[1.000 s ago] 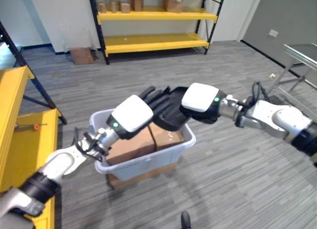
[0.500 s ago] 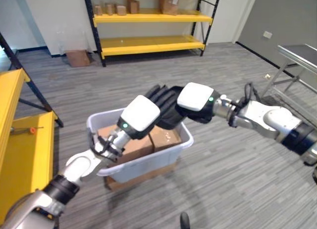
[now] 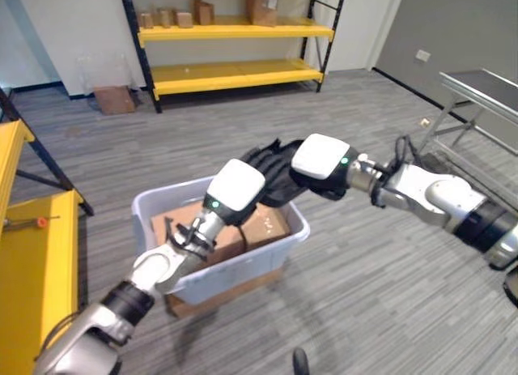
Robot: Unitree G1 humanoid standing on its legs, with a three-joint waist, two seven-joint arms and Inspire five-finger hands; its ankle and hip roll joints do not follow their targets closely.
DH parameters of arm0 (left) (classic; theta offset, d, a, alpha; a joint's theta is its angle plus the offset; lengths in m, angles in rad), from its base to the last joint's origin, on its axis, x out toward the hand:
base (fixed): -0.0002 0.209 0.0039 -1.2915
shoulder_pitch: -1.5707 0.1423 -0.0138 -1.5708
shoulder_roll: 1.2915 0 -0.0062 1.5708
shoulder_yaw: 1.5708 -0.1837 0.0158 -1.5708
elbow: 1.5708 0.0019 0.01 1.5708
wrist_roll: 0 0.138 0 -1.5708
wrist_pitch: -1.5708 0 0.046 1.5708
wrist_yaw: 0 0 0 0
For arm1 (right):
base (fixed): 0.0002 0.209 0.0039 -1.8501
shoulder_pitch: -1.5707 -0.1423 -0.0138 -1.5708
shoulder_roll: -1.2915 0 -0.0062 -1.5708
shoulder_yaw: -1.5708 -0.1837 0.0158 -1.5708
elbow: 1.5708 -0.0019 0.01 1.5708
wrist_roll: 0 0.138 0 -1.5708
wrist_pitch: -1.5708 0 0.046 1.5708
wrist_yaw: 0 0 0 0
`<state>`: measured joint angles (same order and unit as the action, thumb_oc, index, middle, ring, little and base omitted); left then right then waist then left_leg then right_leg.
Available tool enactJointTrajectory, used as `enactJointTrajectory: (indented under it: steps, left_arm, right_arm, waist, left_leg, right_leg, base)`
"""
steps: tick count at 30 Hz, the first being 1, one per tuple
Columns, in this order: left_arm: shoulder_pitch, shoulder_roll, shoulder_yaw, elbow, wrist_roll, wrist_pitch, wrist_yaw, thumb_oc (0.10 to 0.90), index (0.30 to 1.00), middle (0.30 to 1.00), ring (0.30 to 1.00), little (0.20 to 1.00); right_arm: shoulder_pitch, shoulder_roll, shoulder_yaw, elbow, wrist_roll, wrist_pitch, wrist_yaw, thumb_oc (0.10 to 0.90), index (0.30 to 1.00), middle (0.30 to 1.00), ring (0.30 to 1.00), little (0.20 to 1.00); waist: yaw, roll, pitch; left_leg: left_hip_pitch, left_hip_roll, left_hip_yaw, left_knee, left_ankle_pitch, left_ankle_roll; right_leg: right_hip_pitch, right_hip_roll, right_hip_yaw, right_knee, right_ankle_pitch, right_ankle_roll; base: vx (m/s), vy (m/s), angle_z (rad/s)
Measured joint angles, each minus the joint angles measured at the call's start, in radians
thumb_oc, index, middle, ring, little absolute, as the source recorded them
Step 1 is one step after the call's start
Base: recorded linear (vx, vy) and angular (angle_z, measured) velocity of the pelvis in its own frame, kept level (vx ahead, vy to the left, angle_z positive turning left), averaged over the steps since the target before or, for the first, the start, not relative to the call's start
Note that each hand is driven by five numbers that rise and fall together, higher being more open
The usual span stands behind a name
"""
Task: Move parts from the plastic box to the shelf.
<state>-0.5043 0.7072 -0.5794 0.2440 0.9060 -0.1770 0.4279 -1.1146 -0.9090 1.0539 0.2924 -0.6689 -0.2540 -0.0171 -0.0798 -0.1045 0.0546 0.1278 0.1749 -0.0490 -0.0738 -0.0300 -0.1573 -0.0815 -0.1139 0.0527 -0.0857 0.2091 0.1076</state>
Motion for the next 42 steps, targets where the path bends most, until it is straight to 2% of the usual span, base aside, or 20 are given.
enactJointTrajectory:
  steps: [19, 20, 21, 22, 25, 29, 34, 36, 37, 38, 39, 42]
  left_arm:
    - [-0.004, -0.017, -0.009, 0.015, -0.019, -0.007, 0.017, 0.400, 0.300, 0.300, 0.300, 0.300]
    - [-0.002, -0.016, -0.009, 0.015, -0.025, -0.007, 0.017, 0.400, 0.300, 0.300, 0.300, 0.300]
    - [0.002, -0.015, -0.007, 0.014, -0.028, -0.007, 0.017, 0.400, 0.300, 0.300, 0.300, 0.300]
    - [0.015, -0.013, 0.003, 0.008, -0.033, -0.011, 0.020, 0.400, 0.300, 0.300, 0.300, 0.300]
    - [0.058, 0.011, 0.030, -0.004, -0.037, -0.019, 0.017, 0.400, 0.300, 0.300, 0.300, 0.300]
    - [0.142, 0.044, 0.049, -0.002, -0.036, -0.018, -0.004, 0.400, 0.300, 0.300, 0.300, 0.300]
    - [0.288, 0.083, 0.136, -0.014, -0.035, -0.017, -0.005, 0.400, 0.300, 0.300, 0.300, 0.300]
    - [0.386, 0.097, 0.252, -0.045, -0.037, -0.028, -0.002, 0.400, 0.300, 0.300, 0.300, 0.300]
    - [0.408, 0.099, 0.278, -0.047, -0.038, -0.017, -0.001, 0.400, 0.300, 0.300, 0.300, 0.300]
    - [0.448, 0.113, 0.345, -0.053, -0.037, 0.008, -0.005, 0.400, 0.300, 0.300, 0.300, 0.300]
    - [0.483, 0.111, 0.406, -0.066, -0.038, 0.000, 0.000, 0.400, 0.300, 0.300, 0.300, 0.300]
    - [0.510, 0.112, 0.478, -0.067, -0.040, 0.038, 0.007, 0.400, 0.300, 0.300, 0.300, 0.300]
  right_arm:
    - [0.000, 0.020, 0.009, -0.001, 0.001, -0.002, 0.000, 0.400, 0.300, 0.300, 0.300, 0.300]
    - [0.000, 0.020, 0.009, -0.001, 0.002, -0.002, 0.000, 0.567, 0.533, 0.533, 0.533, 0.533]
    - [0.002, 0.022, 0.006, -0.001, 0.003, -0.003, 0.000, 0.624, 0.613, 0.613, 0.613, 0.613]
    - [0.013, 0.026, -0.010, -0.003, 0.005, -0.004, 0.000, 0.900, 1.000, 1.000, 1.000, 1.000]
    - [0.061, 0.053, -0.083, -0.017, 0.055, -0.004, -0.012, 0.900, 1.000, 1.000, 1.000, 1.000]
    - [0.083, 0.064, -0.178, -0.091, 0.121, -0.005, -0.020, 0.900, 1.000, 1.000, 1.000, 1.000]
    - [0.171, 0.061, -0.347, -0.197, 0.204, -0.005, -0.041, 0.900, 1.000, 1.000, 1.000, 1.000]
    - [0.289, 0.061, -0.477, -0.271, 0.250, -0.008, -0.045, 0.900, 1.000, 1.000, 1.000, 1.000]
    - [0.312, 0.057, -0.492, -0.281, 0.265, -0.006, -0.050, 0.900, 1.000, 1.000, 1.000, 1.000]
    - [0.364, 0.070, -0.530, -0.289, 0.290, -0.003, -0.045, 0.900, 1.000, 1.000, 1.000, 1.000]
    - [0.450, 0.091, -0.602, -0.317, 0.317, -0.008, -0.046, 0.900, 1.000, 1.000, 1.000, 1.000]
    - [0.534, 0.091, -0.629, -0.322, 0.360, 0.003, -0.045, 0.900, 1.000, 1.000, 1.000, 1.000]
  waist:
    - [-0.001, 0.017, -0.018]
    - [0.000, 0.017, -0.017]
    - [0.003, 0.017, -0.017]
    - [0.000, 0.017, -0.017]
    - [-0.001, 0.023, -0.017]
    - [0.006, 0.045, -0.016]
    - [0.012, 0.058, -0.013]
    - [0.027, 0.062, -0.010]
    - [0.031, 0.067, -0.009]
    - [0.047, 0.080, -0.004]
    - [0.053, 0.076, -0.006]
    - [0.066, 0.090, 0.002]
  left_leg:
    - [0.014, 0.000, 0.018, -0.003, -0.001, 0.001]
    - [0.014, 0.000, 0.018, -0.003, -0.001, 0.001]
    - [0.014, 0.000, 0.018, -0.003, -0.001, 0.001]
    - [0.014, 0.000, 0.018, -0.004, -0.001, 0.002]
    - [0.014, 0.001, 0.017, -0.004, 0.000, 0.002]
    - [0.012, 0.003, 0.012, -0.004, -0.001, 0.002]
    - [0.013, 0.018, -0.015, -0.005, -0.003, 0.006]
    - [0.007, 0.022, -0.025, -0.005, -0.003, 0.006]
    - [0.006, 0.022, -0.028, -0.005, -0.005, 0.009]
    - [-0.002, 0.025, -0.036, -0.005, -0.006, 0.011]
    - [-0.006, 0.029, -0.043, -0.005, -0.006, 0.011]
    - [-0.010, 0.033, -0.064, -0.005, -0.006, 0.011]
  right_leg:
    - [0.000, 0.004, 0.018, 0.000, 0.003, 0.000]
    - [0.000, 0.004, 0.018, 0.000, 0.003, 0.000]
    - [0.000, 0.003, 0.017, 0.000, 0.003, 0.000]
    - [0.000, 0.003, 0.018, 0.000, 0.002, 0.000]
    - [0.001, 0.004, 0.015, 0.000, 0.002, 0.000]
    - [0.003, 0.004, 0.008, -0.001, -0.002, 0.000]
    - [0.023, 0.010, -0.026, -0.001, -0.017, -0.002]
    - [0.022, 0.013, -0.035, -0.002, -0.022, -0.001]
    - [0.024, 0.012, -0.036, -0.001, -0.024, -0.004]
    - [0.023, 0.013, -0.045, -0.002, -0.032, 0.002]
    - [0.023, 0.016, -0.051, -0.006, -0.036, 0.001]
    - [0.031, 0.019, -0.068, -0.001, -0.038, -0.004]
  base:
    - [0.00, 0.000, -0.03]
    - [0.00, 0.000, 0.00]
    - [0.00, 0.000, 0.00]
    - [0.00, 0.000, 0.00]
    - [0.00, 0.000, 0.00]
    - [0.01, -0.019, 0.04]
    - [0.02, -0.037, 0.17]
    - [0.02, -0.048, 0.13]
    - [0.03, -0.075, 0.16]
    - [0.04, -0.081, 0.17]
    - [0.03, -0.072, 0.22]
    - [0.02, -0.078, 0.20]
